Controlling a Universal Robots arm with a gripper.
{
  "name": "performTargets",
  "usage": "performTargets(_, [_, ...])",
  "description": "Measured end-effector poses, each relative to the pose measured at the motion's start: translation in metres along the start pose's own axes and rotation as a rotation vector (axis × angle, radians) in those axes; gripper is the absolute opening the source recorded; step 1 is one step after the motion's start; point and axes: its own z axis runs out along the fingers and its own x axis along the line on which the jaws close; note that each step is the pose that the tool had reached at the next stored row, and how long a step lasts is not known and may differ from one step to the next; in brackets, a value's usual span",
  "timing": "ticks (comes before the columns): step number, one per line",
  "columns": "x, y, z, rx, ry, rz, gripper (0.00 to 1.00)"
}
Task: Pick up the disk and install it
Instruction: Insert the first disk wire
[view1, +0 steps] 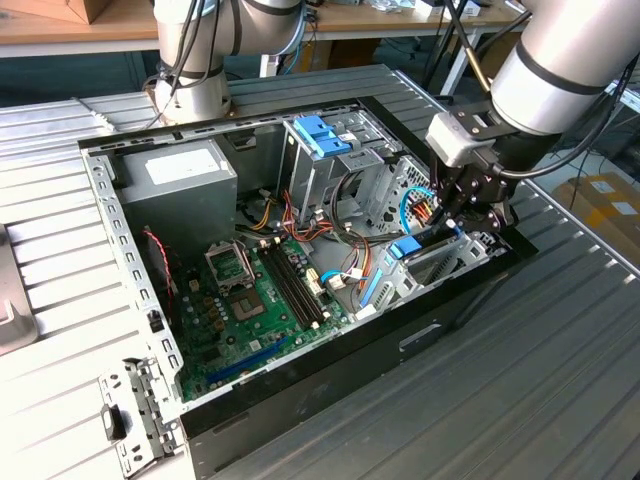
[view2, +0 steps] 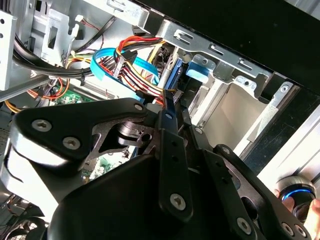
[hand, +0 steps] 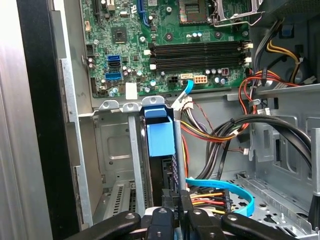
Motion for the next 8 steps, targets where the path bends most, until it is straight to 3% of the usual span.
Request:
performTargets(4, [0.0, 0.0, 0.0001, -0.0068, 0.0008, 0.001, 0.17])
performTargets(8, [0.0004, 0.0001, 0.0036, -0.0239, 0.0035, 0.002, 0.17])
